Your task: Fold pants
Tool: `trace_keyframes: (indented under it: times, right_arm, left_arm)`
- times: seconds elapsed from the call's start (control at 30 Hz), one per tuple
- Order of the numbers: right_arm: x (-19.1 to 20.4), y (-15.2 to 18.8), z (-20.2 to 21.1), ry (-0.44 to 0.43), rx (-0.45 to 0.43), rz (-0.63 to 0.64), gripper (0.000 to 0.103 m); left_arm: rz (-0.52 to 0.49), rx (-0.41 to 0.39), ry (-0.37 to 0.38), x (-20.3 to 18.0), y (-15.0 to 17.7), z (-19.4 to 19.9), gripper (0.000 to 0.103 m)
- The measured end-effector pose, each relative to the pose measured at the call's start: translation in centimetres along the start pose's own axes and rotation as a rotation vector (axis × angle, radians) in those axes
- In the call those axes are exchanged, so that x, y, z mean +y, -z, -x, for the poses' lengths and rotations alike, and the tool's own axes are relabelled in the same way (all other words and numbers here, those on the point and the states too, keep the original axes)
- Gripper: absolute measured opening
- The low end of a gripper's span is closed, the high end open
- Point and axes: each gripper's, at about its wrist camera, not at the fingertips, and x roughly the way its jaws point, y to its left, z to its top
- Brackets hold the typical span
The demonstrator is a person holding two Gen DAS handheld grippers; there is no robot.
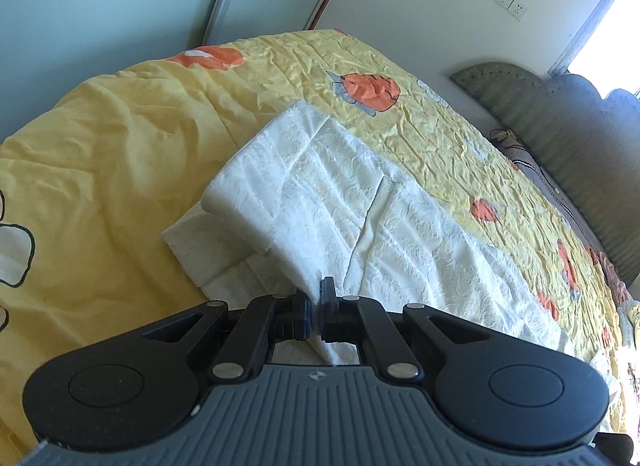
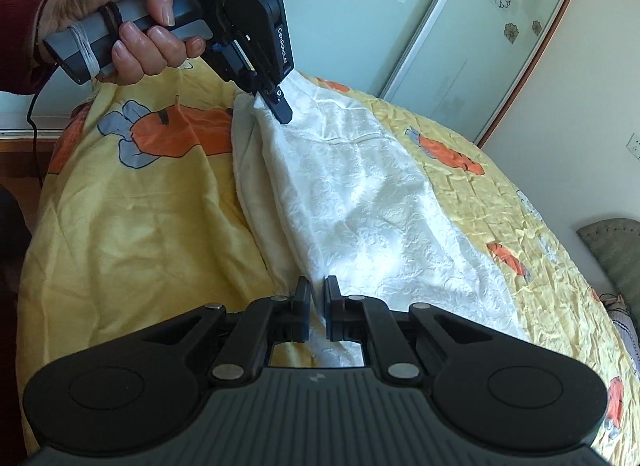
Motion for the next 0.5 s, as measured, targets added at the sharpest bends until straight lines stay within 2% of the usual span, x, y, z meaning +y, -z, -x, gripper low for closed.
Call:
trace_keyframes:
  times: [0.17, 0.23, 0.27, 0.3, 0.4, 0.43, 0.5]
  right_arm:
    - [0.5, 0.4, -0.3, -0.001, 0.006, -0.003, 0.007]
    - [0.6, 0.3, 0.1, 0.005, 0.006, -0.015, 0.008]
    - [0.6, 0.5, -0.1, 0.003, 0.009, -0.03, 0.009]
    - [0.5, 0.8, -0.4, 0.003, 0.005, -0.047, 0.009]
    - [0.3, 0.6, 0.0, 0.022, 0.0, -0.065, 0.01]
    - [0.2, 0.4, 0.6, 0.023, -0.006, -0.067, 0.011]
    - [-0.8, 0.6, 2.8, -0.002, -0.043, -0.128, 0.012]
  left_arm:
    - [0.034, 0.004, -0.019, 0.1, 0.3, 0.2, 0.004]
    - [-0.012, -0.01, -0.03, -0.5, 0.3, 0.6, 0.005]
    - [-0.037, -0.008, -0.052, -0.7, 0.3, 0.3, 0.02]
    - [-0.036, 0.003, -0.069, -0.6, 0.4, 0.0, 0.021]
    - [-0.004, 0.007, -0.059, -0.3, 0.2, 0.7, 0.027]
    - [-0.01, -0.007, -0.085, -0.4, 0.1, 1.3, 0.03]
    - [-0.036, -0.052, -0.144, -0.7, -0.1, 2.5, 0.031]
